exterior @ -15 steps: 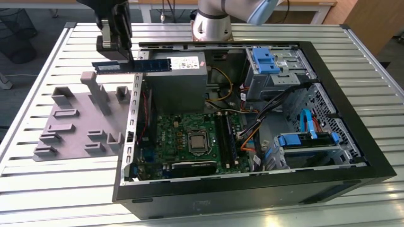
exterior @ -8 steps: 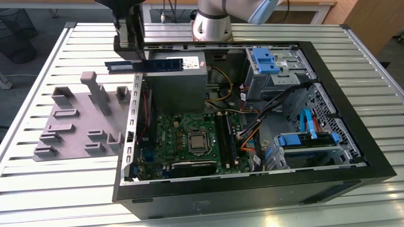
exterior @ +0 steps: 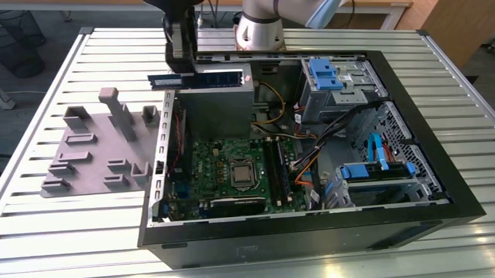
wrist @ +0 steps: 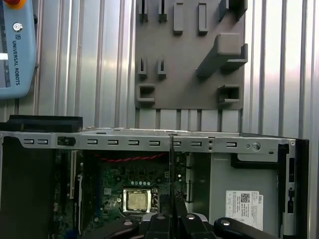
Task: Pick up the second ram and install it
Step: 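Pick up the second ram and move it above second insertion slot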
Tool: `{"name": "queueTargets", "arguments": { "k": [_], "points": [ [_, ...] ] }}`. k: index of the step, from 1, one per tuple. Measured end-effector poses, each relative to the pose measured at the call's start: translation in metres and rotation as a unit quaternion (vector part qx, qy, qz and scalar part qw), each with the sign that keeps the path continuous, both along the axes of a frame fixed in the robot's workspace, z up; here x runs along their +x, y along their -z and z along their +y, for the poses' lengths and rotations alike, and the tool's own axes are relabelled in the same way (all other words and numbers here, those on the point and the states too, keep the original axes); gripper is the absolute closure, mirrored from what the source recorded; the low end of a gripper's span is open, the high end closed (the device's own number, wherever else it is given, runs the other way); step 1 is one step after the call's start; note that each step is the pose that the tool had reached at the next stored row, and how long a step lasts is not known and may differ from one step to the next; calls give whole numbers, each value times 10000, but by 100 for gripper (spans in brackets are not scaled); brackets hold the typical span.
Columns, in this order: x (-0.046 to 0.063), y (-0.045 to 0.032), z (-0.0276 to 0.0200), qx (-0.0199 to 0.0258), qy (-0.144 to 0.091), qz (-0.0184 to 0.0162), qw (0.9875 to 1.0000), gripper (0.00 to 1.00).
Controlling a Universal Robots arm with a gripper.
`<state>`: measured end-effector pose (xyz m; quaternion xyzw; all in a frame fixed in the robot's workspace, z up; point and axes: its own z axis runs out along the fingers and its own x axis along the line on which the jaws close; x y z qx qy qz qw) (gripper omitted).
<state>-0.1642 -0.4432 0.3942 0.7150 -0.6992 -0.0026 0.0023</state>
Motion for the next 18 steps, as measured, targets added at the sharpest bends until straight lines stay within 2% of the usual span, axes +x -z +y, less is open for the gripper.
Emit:
{"name": "queueTargets", "arguments": {
  "k": [18],
  "points": [
    [598,0,0,0,0,0,10000,86]
  ]
}}
